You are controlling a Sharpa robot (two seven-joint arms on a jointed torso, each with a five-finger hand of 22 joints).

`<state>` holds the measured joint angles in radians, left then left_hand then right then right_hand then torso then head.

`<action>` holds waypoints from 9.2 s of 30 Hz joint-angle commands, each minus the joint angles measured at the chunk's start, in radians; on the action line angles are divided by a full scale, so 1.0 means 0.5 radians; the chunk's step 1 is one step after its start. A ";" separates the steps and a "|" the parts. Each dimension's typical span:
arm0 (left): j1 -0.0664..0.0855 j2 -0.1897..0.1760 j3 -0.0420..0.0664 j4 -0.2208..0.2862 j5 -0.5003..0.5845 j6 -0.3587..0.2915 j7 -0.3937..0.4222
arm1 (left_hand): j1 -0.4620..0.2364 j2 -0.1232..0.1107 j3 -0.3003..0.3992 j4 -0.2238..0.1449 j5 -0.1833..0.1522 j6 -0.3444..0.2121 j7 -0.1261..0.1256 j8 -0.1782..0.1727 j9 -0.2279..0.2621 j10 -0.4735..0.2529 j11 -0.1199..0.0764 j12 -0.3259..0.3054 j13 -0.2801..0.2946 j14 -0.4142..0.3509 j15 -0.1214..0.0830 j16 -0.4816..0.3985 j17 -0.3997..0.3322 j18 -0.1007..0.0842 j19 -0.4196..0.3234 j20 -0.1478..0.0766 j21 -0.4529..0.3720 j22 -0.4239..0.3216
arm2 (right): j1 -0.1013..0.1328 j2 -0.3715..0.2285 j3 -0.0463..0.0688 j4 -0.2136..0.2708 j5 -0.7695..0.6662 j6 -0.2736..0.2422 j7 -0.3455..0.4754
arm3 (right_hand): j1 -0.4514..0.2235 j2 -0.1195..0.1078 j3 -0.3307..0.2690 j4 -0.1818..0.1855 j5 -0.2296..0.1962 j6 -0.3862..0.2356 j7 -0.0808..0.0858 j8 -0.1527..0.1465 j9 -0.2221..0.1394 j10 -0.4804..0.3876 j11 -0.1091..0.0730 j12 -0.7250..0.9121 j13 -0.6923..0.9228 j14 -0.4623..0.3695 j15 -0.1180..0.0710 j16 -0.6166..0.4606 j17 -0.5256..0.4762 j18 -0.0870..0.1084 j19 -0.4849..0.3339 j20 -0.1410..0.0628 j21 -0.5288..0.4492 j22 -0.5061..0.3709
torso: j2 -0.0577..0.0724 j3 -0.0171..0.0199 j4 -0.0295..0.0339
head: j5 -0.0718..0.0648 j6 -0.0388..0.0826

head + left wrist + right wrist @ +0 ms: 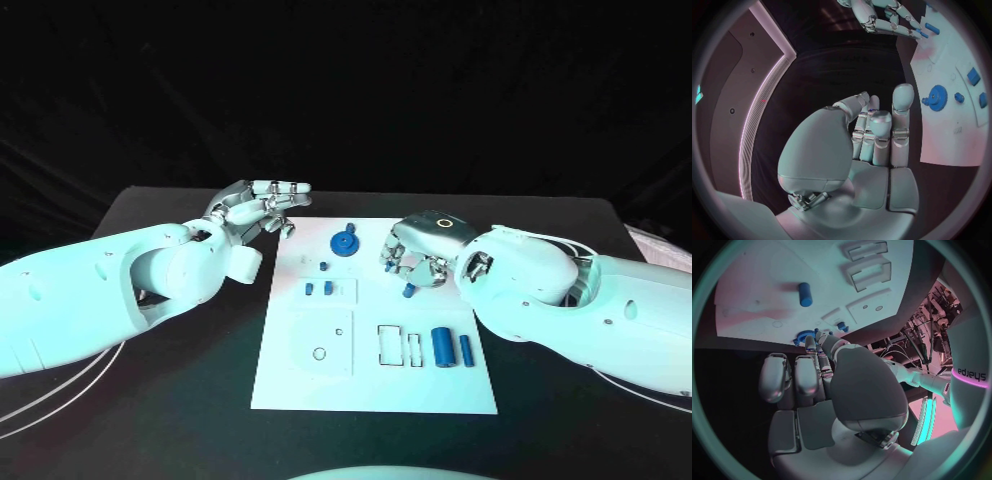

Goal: Assemble the parts on the task board

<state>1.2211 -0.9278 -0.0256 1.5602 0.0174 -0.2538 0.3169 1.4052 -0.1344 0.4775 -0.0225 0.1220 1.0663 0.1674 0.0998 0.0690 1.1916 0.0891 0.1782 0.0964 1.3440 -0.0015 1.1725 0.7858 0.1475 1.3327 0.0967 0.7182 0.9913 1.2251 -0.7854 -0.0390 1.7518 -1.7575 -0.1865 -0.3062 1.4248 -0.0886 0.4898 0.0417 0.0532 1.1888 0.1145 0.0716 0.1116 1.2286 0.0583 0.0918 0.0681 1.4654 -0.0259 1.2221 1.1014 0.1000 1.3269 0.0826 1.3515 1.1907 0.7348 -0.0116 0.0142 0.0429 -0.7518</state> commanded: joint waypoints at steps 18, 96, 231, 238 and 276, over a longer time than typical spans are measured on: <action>0.001 0.014 0.001 0.003 -0.010 0.050 0.006 | 0.014 0.001 -0.004 -0.013 0.000 -0.016 0.004 0.004 -0.003 -0.013 -0.001 0.011 0.003 -0.016 0.003 -0.012 -0.005 0.018 -0.017 -0.001 -0.009 -0.004 | -0.196 0.216 -0.017 -0.051 0.123 0.042 0.134 | -0.021 0.005 -0.005 0.005 -0.002 0.007 0.011 0.006 0.003 0.005 0.006 -0.017 -0.002 0.068 0.013 0.010 0.000 -0.031 0.013 0.008 0.009 0.005 | 0.002 0.0035 -0.004 | 0.107 -0.058; 0.000 0.018 0.001 -0.007 -0.010 0.079 -0.025 | 0.010 0.002 -0.008 -0.013 -0.001 -0.021 0.007 0.003 -0.004 -0.020 0.002 0.015 0.003 -0.019 0.006 -0.013 -0.009 0.018 -0.021 0.001 -0.016 -0.007 | -0.258 0.322 -0.056 -0.139 0.152 0.114 0.103 | -0.109 -0.075 -0.171 -0.024 0.021 -0.320 0.102 -0.022 -0.078 -0.449 0.112 -0.044 -0.009 0.023 0.101 -0.075 -0.138 0.009 -0.111 0.089 -0.111 -0.178 | 0.000 0.0020 -0.005 | 0.134 -0.111; -0.010 0.071 -0.001 -0.042 -0.010 0.139 -0.043 | 0.003 0.008 -0.020 -0.021 -0.001 -0.056 0.018 -0.004 -0.006 -0.056 0.012 0.029 0.005 -0.029 0.014 -0.007 -0.018 0.019 -0.028 0.007 -0.027 -0.009 | -0.288 0.286 -0.032 0.068 0.284 -0.029 0.232 | 0.037 0.068 -0.053 -0.119 0.015 -0.068 0.038 0.060 -0.018 -0.046 0.015 0.103 0.002 0.057 0.019 0.017 -0.075 -0.031 0.026 0.013 0.004 0.010 | 0.001 0.0030 -0.004 | 0.125 -0.097; -0.010 0.071 -0.001 -0.042 -0.010 0.143 -0.043 | 0.003 0.009 -0.020 -0.021 -0.001 -0.057 0.018 -0.004 -0.006 -0.056 0.012 0.030 0.005 -0.029 0.014 -0.008 -0.019 0.019 -0.028 0.008 -0.027 -0.009 | -0.300 0.305 -0.037 0.061 0.263 0.027 0.213 | 0.036 0.068 -0.053 -0.119 0.016 -0.069 0.039 0.060 -0.018 -0.046 0.016 0.102 0.002 0.057 0.020 0.016 -0.077 -0.031 0.024 0.013 0.003 0.008 | 0.001 0.0015 -0.005 | 0.128 -0.104; -0.010 0.067 -0.001 -0.042 -0.010 0.148 -0.048 | 0.003 0.009 -0.020 -0.021 -0.001 -0.057 0.018 -0.004 -0.006 -0.056 0.012 0.030 0.005 -0.029 0.014 -0.008 -0.019 0.019 -0.028 0.008 -0.027 -0.009 | -0.345 0.411 -0.053 0.005 -0.034 0.182 0.058 | 0.003 0.051 -0.060 -0.120 0.014 -0.072 0.041 0.055 -0.016 -0.048 0.020 0.086 0.003 0.053 0.025 0.011 -0.090 -0.029 0.016 0.019 0.001 0.002 | 0.000 0.0003 -0.005 | 0.125 -0.115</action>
<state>1.2160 -0.8950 -0.0270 1.5373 0.0152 -0.1976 0.2880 1.4051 -0.1344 0.4693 -0.0307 0.1220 1.0429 0.1760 0.0998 0.0670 1.1682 0.0945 0.1898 0.0980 1.3371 0.0054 1.1686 0.7768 0.1474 1.3220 0.1002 0.7087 0.9872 1.0591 -0.5814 -0.0601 1.7597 -1.7313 -0.1392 -0.2583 1.4232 -0.0672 0.4594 -0.0164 0.0554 1.1542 0.1317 0.0942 0.1028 1.1759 0.0943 0.1383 0.0715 1.4665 -0.0180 1.2278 1.0570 0.1000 1.3355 0.0882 1.3515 1.1927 0.7348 -0.0110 0.0114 0.1051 -0.8091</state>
